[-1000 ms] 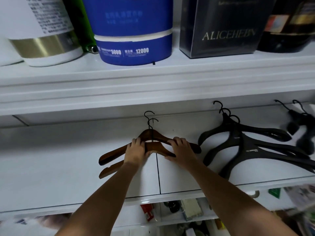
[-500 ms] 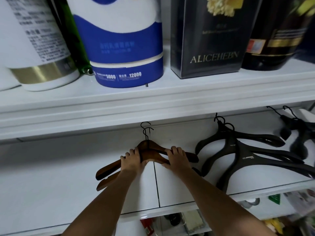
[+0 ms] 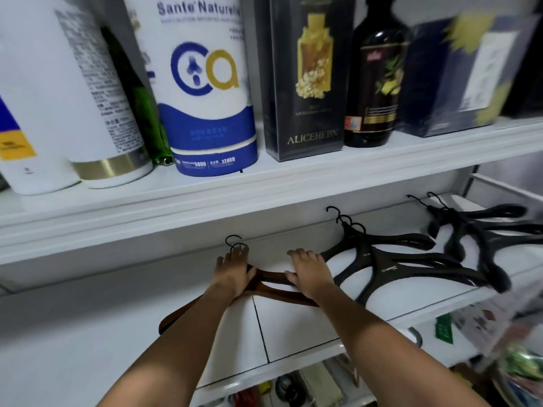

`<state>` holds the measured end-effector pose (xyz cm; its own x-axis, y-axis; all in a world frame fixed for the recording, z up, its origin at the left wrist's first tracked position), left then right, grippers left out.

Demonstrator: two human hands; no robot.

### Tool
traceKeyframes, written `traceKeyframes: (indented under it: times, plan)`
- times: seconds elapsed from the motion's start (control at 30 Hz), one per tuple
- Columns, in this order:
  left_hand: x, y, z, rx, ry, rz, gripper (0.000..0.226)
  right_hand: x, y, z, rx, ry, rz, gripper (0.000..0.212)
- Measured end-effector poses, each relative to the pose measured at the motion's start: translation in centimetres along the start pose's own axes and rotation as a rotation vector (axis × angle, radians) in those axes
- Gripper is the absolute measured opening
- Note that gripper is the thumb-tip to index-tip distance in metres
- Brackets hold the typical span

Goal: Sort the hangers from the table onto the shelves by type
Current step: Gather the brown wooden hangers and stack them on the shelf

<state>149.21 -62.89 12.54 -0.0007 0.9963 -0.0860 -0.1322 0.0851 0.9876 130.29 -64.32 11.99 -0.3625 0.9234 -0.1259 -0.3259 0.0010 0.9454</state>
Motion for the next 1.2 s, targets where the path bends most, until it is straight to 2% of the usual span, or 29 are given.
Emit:
traceKeyframes:
  times: [0.3, 0.57, 0.7, 0.9, 1.2]
  plan:
    - [-0.9, 6.3, -7.8, 0.072, -0.288, -0.053, 0.054, 5.1, 7.0, -3.9, 0.06, -0.192, -0.113, 0.052]
    - [-0.5, 10.2, -18.9, 0.107, -0.537, -0.106, 0.052, 13.1, 11.8, -10.2, 0.118, -0.404, -0.25, 0.05]
    - [0.8, 12.0, -26.1, 0.129, -0.691, -0.175, 0.053, 18.7, 14.2, -14.3, 0.126, -0.569, -0.31, 0.048]
    - [4.1, 14.4, -36.7, 0.175, -0.892, -0.187, 0.053, 27.8, 17.5, -19.7, 0.19, -0.797, -0.354, 0.049]
    - [12.9, 16.9, -53.2, 0.102, -1.202, -0.256, 0.053, 45.4, 20.9, -26.0, 0.242, -1.137, -0.418, 0.047]
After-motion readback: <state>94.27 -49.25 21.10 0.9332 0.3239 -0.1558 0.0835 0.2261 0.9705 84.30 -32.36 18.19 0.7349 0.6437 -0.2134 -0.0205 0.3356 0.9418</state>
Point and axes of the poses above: each hand's wrist, its own x-axis away from the middle knuckle, its own y-axis out of the back of the hand, z = x × y, the point moved 3 cm from there along -x, towards the middle knuckle, and after that the axes turned 10 degrees about -x, right-handed, at the moved point
